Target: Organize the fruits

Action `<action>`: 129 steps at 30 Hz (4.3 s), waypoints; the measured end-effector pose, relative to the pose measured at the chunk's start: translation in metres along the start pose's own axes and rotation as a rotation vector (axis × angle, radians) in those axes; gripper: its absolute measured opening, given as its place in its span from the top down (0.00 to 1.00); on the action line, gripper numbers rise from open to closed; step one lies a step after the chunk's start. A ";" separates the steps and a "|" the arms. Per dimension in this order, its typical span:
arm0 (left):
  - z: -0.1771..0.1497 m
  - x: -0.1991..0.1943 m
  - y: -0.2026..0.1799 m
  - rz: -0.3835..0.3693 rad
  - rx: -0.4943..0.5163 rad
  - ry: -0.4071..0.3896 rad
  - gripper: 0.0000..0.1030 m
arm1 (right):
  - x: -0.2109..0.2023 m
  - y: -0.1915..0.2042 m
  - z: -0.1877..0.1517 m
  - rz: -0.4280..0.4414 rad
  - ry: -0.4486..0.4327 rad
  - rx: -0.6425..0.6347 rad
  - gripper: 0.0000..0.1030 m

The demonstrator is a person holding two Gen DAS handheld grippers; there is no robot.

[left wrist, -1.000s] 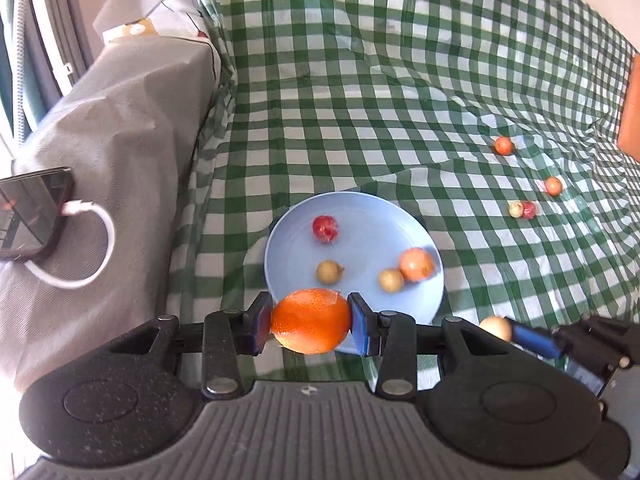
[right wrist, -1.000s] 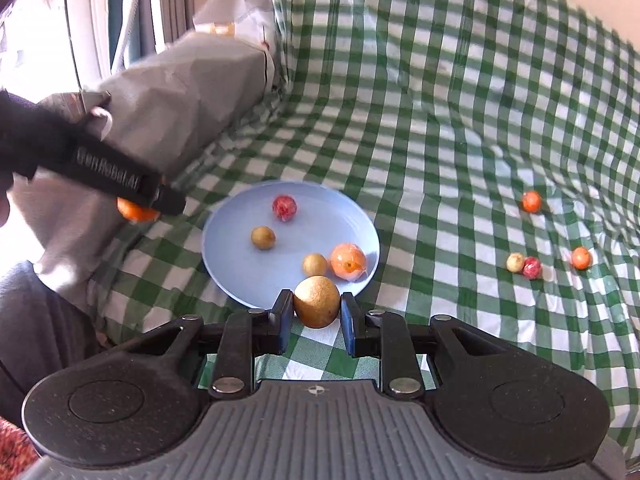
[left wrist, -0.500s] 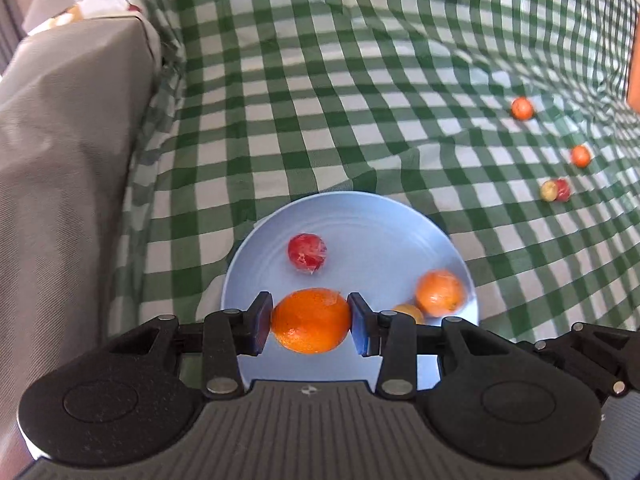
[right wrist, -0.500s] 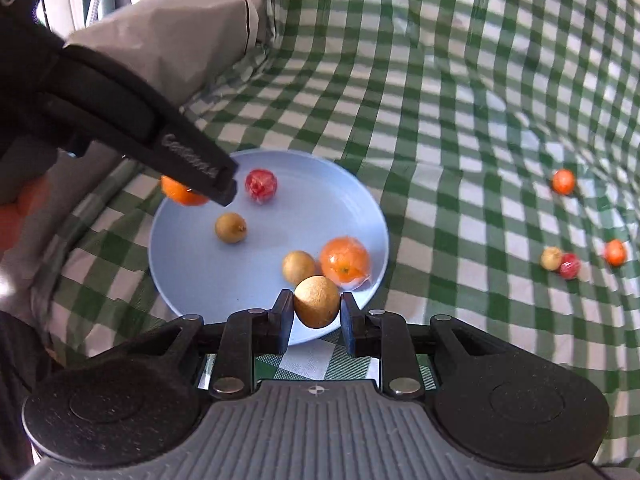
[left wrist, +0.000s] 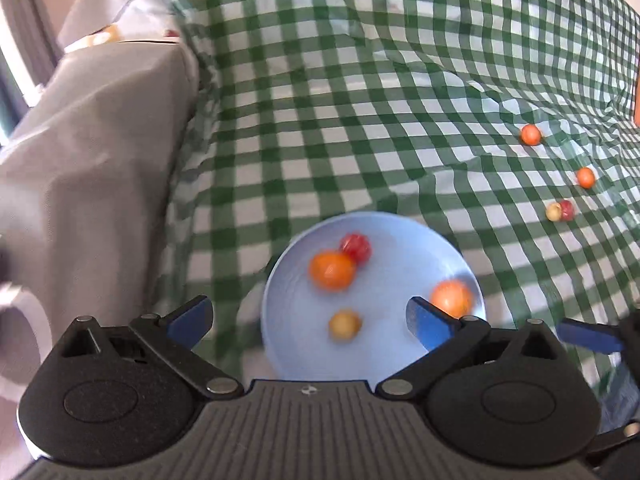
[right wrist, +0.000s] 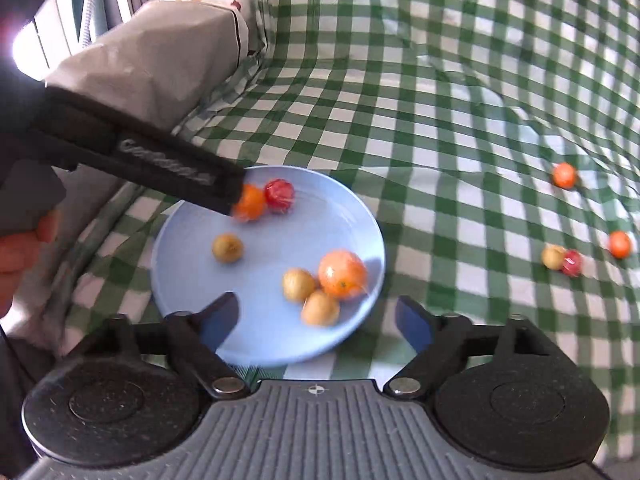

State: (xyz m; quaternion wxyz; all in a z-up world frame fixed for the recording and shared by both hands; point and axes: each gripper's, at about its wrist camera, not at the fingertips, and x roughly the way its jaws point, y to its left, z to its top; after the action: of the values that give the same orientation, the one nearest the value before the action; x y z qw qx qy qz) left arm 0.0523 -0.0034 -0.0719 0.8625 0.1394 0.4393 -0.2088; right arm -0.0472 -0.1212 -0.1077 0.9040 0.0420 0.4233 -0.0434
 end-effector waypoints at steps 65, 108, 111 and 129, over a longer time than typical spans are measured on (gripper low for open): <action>-0.088 -0.145 -0.035 0.079 -0.012 -0.076 0.00 | -0.158 0.022 -0.075 0.016 -0.243 -0.017 0.01; 0.071 0.056 -0.175 0.089 0.148 0.095 0.00 | 0.116 -0.258 -0.027 -0.456 -0.213 0.273 0.11; 0.079 0.077 -0.199 0.050 0.182 0.085 0.00 | 0.109 -0.277 -0.029 -0.417 -0.243 0.370 0.40; 0.107 0.184 -0.300 -0.226 0.337 0.020 0.12 | 0.102 -0.315 -0.033 -0.563 -0.230 0.482 0.49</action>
State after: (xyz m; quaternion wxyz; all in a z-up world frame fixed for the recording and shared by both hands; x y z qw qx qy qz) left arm 0.0794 -0.3545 -0.1778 0.7936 0.2335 0.4198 -0.3733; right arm -0.0434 -0.4350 -0.2196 0.8624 0.1305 0.2920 -0.3923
